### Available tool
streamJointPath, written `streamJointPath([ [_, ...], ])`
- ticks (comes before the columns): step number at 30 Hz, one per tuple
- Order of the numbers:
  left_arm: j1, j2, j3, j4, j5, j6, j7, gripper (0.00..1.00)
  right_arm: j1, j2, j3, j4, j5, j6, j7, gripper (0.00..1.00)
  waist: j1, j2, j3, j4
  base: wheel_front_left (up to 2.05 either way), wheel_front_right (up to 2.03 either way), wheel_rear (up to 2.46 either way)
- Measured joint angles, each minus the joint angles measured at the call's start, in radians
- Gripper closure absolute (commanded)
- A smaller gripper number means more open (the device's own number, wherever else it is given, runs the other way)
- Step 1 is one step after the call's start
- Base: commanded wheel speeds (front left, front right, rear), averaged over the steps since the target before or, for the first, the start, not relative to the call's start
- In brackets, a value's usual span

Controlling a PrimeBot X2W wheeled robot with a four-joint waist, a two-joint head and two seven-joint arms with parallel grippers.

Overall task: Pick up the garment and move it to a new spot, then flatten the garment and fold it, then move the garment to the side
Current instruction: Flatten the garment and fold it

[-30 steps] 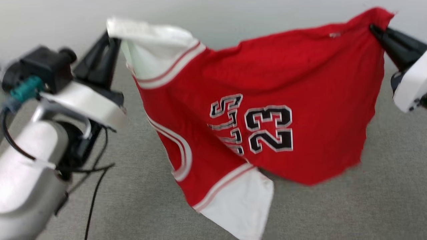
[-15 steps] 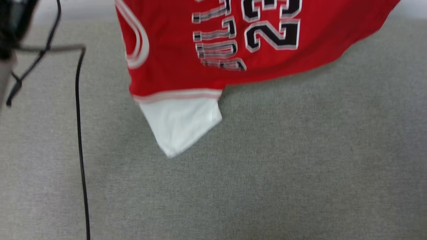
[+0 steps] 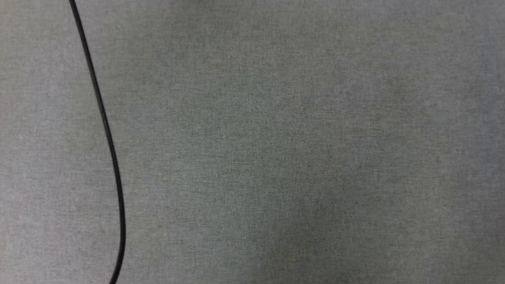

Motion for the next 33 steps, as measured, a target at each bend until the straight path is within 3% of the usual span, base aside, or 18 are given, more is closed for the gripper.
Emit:
streamJointPath([
  [2,-0.062,-0.025,-0.017,0.103,0.007,-0.011,-0.052,1.0,-0.052,0.014,0.035,0.081,-0.008,0.0,-0.046,1.0,-0.0001,0.0,0.027,0.002,0.0,0.0,0.0],
  [6,-0.069,-0.041,-0.044,0.177,-0.003,-0.02,-0.089,1.0,-0.056,0.024,0.086,0.142,0.009,0.0,-0.079,1.0,0.0,0.0,0.05,0.004,0.0,0.0,0.0],
  [14,0.066,-0.062,-0.089,0.258,-0.063,-0.025,-0.174,1.0,0.063,0.051,0.218,0.221,0.08,0.0,-0.163,1.0,-0.0001,0.0,0.05,0.008,0.0,0.0,0.0],
  [24,0.426,-0.047,-0.117,0.226,-0.13,-0.023,-0.23,1.0,0.344,0.06,0.377,0.207,0.233,0.0,-0.26,1.0,-0.0002,0.0,-0.033,0.011,0.0,0.0,0.0],
  [33,0.863,-0.007,-0.108,0.023,-0.176,0.077,-0.237,1.0,0.62,-0.023,0.483,0.12,0.35,0.0,-0.318,1.0,-0.0003,0.0,-0.152,0.014,0.0,0.0,0.0],
])
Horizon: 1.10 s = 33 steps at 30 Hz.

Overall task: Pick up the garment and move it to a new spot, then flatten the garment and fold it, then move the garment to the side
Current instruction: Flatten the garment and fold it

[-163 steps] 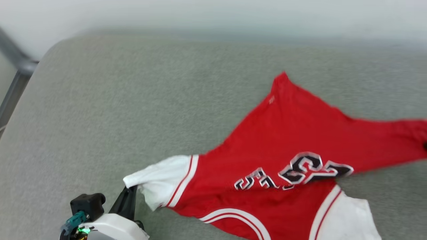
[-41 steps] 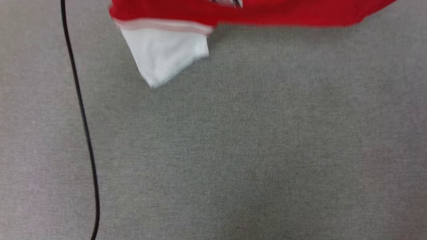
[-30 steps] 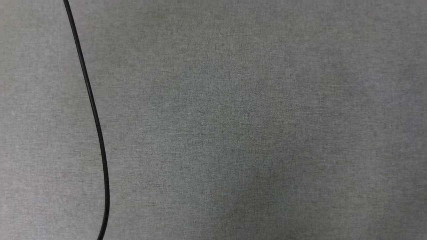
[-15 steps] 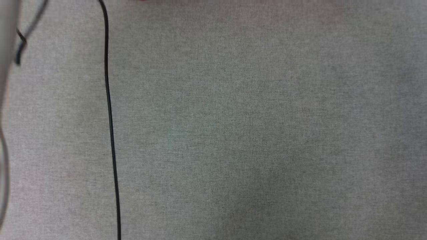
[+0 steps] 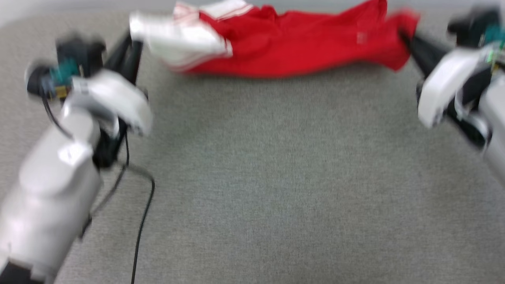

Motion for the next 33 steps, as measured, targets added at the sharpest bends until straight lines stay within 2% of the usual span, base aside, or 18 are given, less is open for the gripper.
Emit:
streamJointPath([
  [12,0.563,0.082,-0.018,-0.287,-0.112,0.153,0.02,1.0,0.37,-0.122,0.089,-0.142,0.094,0.0,-0.012,1.0,-0.0003,0.0001,-0.185,0.003,0.0,0.0,0.0],
  [23,0.914,0.118,-0.058,-0.485,-0.195,0.273,0.074,1.0,0.668,-0.191,0.059,-0.223,0.144,0.0,-0.015,1.0,-0.0002,0.0001,-0.326,0.009,0.0,0.0,0.0],
  [33,1.098,0.132,-0.103,-0.577,-0.256,0.308,0.117,1.0,0.897,-0.225,-0.037,-0.296,0.143,0.0,-0.012,1.0,-0.0002,0.0001,-0.394,0.014,0.0,0.0,0.0],
])
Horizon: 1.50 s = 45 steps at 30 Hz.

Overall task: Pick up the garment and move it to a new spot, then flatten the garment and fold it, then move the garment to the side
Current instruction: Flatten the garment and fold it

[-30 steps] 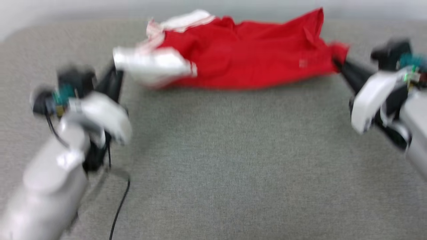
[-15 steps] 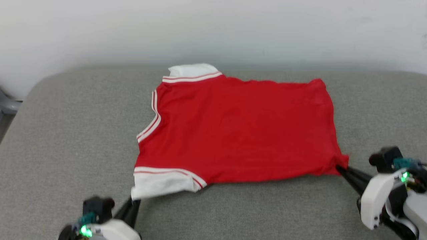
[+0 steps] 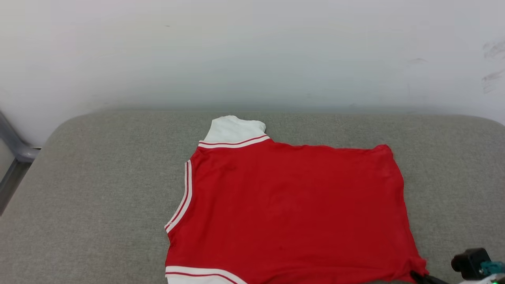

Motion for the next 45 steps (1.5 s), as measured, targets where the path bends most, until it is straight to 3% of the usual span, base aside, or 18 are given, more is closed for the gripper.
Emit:
streamJointPath([
  [12,0.042,0.024,-0.026,-0.028,-0.02,-0.002,0.051,1.0,0.209,-0.019,-0.164,-0.099,-0.044,0.0,0.05,1.0,0.0002,0.0,-0.017,0.016,0.0,0.0,0.0],
  [18,-0.069,0.044,-0.028,-0.022,0.043,-0.027,0.058,1.0,0.227,0.006,-0.255,-0.16,-0.083,0.0,0.08,1.0,0.0003,0.0,-0.01,0.014,0.0,0.0,0.0],
  [32,-0.437,0.04,-0.023,0.109,0.146,-0.16,0.121,1.0,0.201,0.062,-0.447,-0.278,-0.116,0.0,0.179,1.0,0.0004,-0.0001,0.048,-0.031,0.0,0.0,0.0],
  [45,-0.698,-0.02,-0.019,0.369,0.174,-0.288,0.127,1.0,0.001,0.104,-0.425,-0.235,-0.13,0.0,0.269,1.0,0.0005,-0.0001,0.175,-0.07,0.0,0.0,0.0],
])
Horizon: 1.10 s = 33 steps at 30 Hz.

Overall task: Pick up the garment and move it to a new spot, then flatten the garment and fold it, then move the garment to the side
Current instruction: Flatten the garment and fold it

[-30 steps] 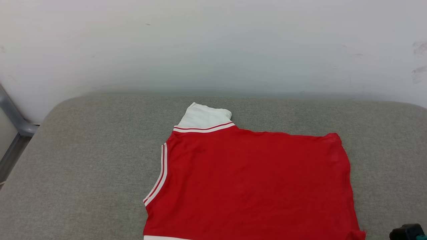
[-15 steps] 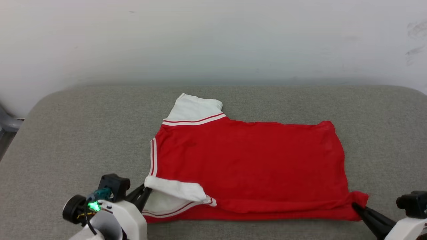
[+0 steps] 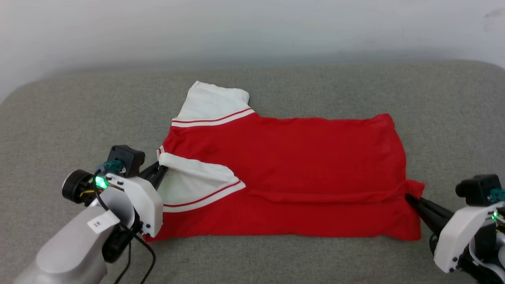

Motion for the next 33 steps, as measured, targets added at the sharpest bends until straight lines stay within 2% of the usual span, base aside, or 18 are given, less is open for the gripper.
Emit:
streamJointPath([
  [11,-0.105,-0.08,-0.045,0.277,0.011,-0.09,-0.022,1.0,-0.149,0.042,0.085,0.165,0.013,0.0,0.022,1.0,0.0,0.0,0.095,-0.006,0.0,0.0,0.0],
  [22,-0.14,-0.148,-0.092,0.465,-0.025,-0.121,-0.089,1.0,-0.196,0.06,0.16,0.255,0.051,0.0,-0.011,1.0,-0.0001,-0.0001,0.106,-0.009,0.0,0.0,0.0],
  [23,-0.141,-0.155,-0.095,0.473,-0.032,-0.122,-0.094,0.57,-0.196,0.059,0.161,0.258,0.052,0.0,-0.022,0.75,-0.0001,0.0,0.102,-0.008,0.0,0.0,0.0],
  [24,-0.151,-0.164,-0.103,0.49,-0.045,-0.122,-0.107,0.0,-0.196,0.053,0.162,0.257,0.054,0.0,-0.054,0.0,-0.0001,0.0,0.084,-0.002,0.0,0.0,0.0],
  [29,-0.174,-0.154,-0.123,0.467,-0.074,-0.123,-0.113,0.0,-0.158,0.027,0.129,0.219,0.071,0.0,-0.108,0.0,-0.0002,-0.0001,0.043,0.017,0.0,0.0,0.0],
  [33,-0.203,-0.118,-0.13,0.412,-0.111,-0.123,-0.073,0.0,-0.1,0.0,0.095,0.179,0.074,0.0,-0.128,0.0,-0.0003,0.0,0.01,0.033,0.0,0.0,0.0],
])
